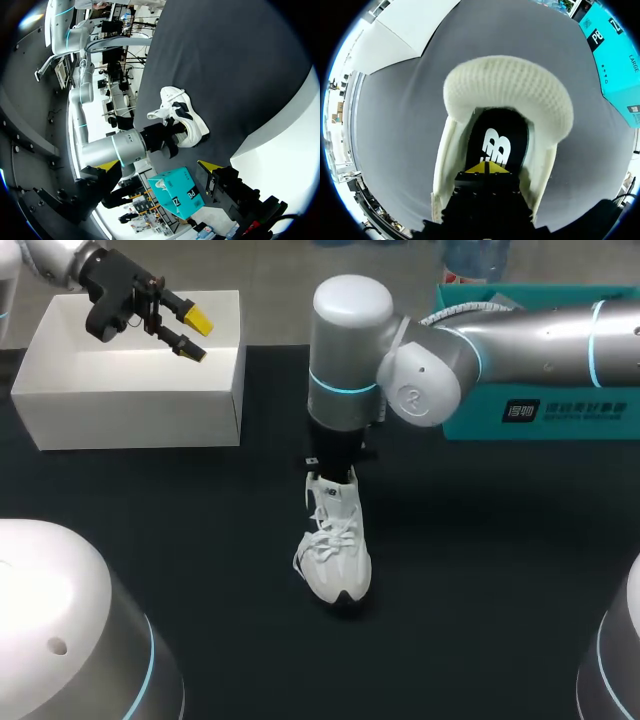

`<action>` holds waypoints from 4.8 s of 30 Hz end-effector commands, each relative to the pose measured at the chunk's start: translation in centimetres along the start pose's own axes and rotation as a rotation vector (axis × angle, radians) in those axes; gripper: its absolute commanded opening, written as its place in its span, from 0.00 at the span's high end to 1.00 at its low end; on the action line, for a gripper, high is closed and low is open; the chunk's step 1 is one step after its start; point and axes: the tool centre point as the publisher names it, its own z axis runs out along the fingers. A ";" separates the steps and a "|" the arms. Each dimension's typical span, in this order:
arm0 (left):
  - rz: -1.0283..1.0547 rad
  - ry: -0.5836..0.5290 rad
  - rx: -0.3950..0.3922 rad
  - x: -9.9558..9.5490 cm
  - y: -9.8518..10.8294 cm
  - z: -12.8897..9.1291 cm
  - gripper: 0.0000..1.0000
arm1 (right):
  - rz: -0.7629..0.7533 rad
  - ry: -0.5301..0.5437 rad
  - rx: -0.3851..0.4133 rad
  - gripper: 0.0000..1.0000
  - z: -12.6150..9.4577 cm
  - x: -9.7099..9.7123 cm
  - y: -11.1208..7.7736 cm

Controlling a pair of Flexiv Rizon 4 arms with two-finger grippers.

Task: Take the shoe out of the shoebox, open the shoe tongue, remove and reinsert the insole, then place the shoe into the shoebox

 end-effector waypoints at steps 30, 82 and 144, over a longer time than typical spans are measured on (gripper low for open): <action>0.000 0.004 0.002 -0.1 0.0 -0.1 0.00 | -0.040 -0.066 -0.008 1.00 0.5 -1.1 2.9; 0.000 0.004 0.002 -0.1 0.0 -0.1 0.00 | -0.024 0.092 0.400 0.00 -5.4 0.3 -3.8; 0.000 0.004 0.002 -0.1 0.0 -0.1 0.00 | 0.172 0.013 0.435 1.00 -11.2 2.7 -11.5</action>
